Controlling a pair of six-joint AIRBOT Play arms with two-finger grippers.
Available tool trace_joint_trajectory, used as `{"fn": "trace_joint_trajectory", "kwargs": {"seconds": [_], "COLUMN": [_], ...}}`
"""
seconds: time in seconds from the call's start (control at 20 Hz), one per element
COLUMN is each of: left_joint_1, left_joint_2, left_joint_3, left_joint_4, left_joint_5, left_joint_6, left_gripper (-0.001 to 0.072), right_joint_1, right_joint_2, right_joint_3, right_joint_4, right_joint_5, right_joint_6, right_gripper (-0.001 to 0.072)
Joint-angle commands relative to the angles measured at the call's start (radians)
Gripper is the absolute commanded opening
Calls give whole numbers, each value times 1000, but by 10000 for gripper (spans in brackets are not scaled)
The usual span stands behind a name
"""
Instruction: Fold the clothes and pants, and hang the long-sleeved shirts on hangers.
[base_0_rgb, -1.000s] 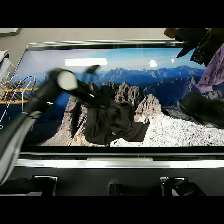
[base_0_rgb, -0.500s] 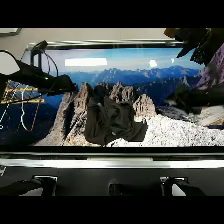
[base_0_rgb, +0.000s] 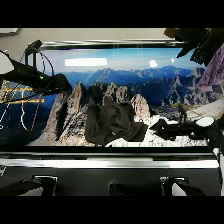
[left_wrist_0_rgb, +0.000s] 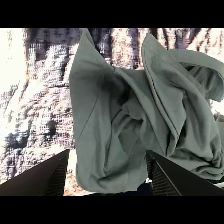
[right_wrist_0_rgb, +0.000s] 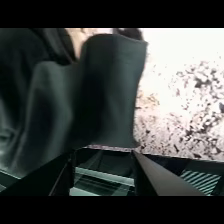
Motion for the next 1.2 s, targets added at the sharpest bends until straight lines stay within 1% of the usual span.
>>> {"fn": "trace_joint_trajectory", "kwargs": {"seconds": [0.0,0.05,0.15,0.35,0.55,0.6,0.65,0.75,0.85,0.95,1.0,1.05,1.15], "left_joint_1": [2,2,2,2,2,5,10,41,95,164,203,241,301], "left_joint_2": [1,1,1,1,1,1,2,6,5,-2,-8,-18,-42], "left_joint_3": [0,0,0,0,0,0,0,0,-1,-9,-32,-69,-173], "left_joint_4": [-2,-2,-2,-10,-6,-6,-6,-6,-6,-11,-35,-90,-224], "left_joint_5": [-1,-2,-2,-2,-2,-2,-2,-4,-5,4,23,45,111], "left_joint_6": [-1,-5,-45,-45,-45,-45,-45,-45,-42,-9,22,71,186], "left_gripper": [538,538,538,539,538,539,539,539,539,539,539,539,539], "right_joint_1": [-1,-1,-1,11,174,208,225,222,222,222,222,222,222], "right_joint_2": [-19,-31,-61,-109,-143,-146,-146,-142,-115,-77,-58,-40,-5], "right_joint_3": [-129,-140,-144,-144,-143,-143,-143,-143,-143,-143,-143,-143,-143], "right_joint_4": [79,101,155,220,258,259,263,263,248,243,240,240,240], "right_joint_5": [-99,-108,-129,-191,-327,-364,-383,-371,-354,-321,-298,-273,-219], "right_joint_6": [-109,-129,-174,-201,-196,-188,-188,-190,-189,-177,-170,-170,-170], "right_gripper": [421,421,421,421,419,388,284,29,33,33,33,33,33]}}
